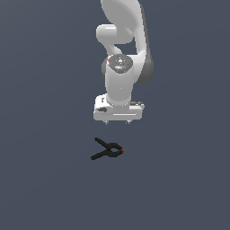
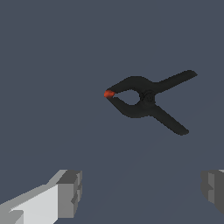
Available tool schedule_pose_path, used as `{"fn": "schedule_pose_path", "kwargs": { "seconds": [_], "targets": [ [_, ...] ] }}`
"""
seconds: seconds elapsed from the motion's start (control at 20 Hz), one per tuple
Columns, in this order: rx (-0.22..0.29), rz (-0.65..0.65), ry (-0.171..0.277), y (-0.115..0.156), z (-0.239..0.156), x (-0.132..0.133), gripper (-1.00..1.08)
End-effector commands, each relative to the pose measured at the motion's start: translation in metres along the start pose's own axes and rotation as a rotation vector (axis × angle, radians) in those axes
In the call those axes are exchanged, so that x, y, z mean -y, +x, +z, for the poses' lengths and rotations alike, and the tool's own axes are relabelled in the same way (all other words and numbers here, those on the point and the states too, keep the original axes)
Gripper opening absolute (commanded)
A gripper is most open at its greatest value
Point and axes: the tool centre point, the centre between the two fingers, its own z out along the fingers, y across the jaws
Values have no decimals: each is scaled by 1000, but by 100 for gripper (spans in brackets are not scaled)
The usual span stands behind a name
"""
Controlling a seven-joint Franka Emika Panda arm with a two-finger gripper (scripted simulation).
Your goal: Pick up the object and move it to a goal position.
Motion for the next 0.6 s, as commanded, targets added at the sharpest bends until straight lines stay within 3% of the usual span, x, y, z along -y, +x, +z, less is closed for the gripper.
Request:
{"fn": "schedule_pose_path", "kwargs": {
  "seconds": [0.0,0.55],
  "targets": [
    [0,0,0,0,0,0,100],
    [-9,-51,-29,2,-11,14,100]
  ]
}}
